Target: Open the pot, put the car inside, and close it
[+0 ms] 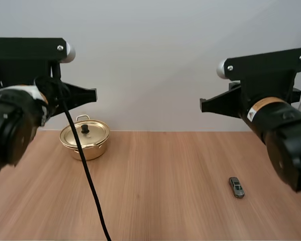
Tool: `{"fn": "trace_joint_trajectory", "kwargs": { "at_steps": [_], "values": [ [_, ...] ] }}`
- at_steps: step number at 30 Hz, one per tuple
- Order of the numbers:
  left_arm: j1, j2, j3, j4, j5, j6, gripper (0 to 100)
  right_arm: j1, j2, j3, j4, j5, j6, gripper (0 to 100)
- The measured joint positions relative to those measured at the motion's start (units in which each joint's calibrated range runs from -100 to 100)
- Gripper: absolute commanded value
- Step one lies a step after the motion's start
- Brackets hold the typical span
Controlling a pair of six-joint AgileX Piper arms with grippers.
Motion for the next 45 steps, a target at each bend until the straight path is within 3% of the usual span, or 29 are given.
{"fn": "trace_joint_trajectory", "kwargs": {
  "at_steps": [5,7,9,10,11,12,13,14,15,21,27,45],
  "values": [
    [0.0,10.11,-10.96,-3.33,14.16,7.77,1,0.0,10.33,-5.41,-2.79,14.57,0.0,0],
    [0.0,14.13,-14.72,-2.37,19.15,10.89,9,0.0,13.92,-5.41,-5.64,19.79,0.33,0],
    [0.0,17.72,-18.51,0.16,24.09,12.89,30,0.0,17.87,-5.41,-7.94,24.56,1.57,0],
    [0.0,19.71,-20.61,1.88,26.84,13.58,46,0.0,19.84,-5.41,-8.59,27.25,1.94,11],
    [0.0,21.71,-22.64,3.48,28.94,13.9,68,0.0,21.83,-5.41,-9.21,29.95,2.17,23],
    [0.0,23.3,-23.98,4.49,30.49,13.92,93,0.0,23.43,-5.41,-9.64,32.74,2.17,41],
    [0.0,25.28,-25.28,5.5,31.84,13.89,100,0.0,25.43,-5.41,-10.2,35.5,2.17,62],
    [0.0,27.26,-26.18,6.05,32.26,13.89,100,0.0,27.42,-5.41,-11.03,38.24,2.17,84],
    [0.0,29.31,-26.54,6.2,32.48,13.89,100,0.0,28.9,-5.54,-11.82,40.37,2.17,100],
    [0.0,40.5,-24.36,1.48,24.59,13.89,100,0.0,32.61,-5.55,-19.64,54.17,2.48,100],
    [0.0,49.28,-24.36,-2.43,20.44,11.87,100,0.0,32.61,-5.55,-23.77,55.38,3.9,100],
    [0.0,67.68,-26.96,10.37,4.72,3.73,100,0.0,32.61,-5.55,-23.77,65.54,3.9,100]
  ]
}}
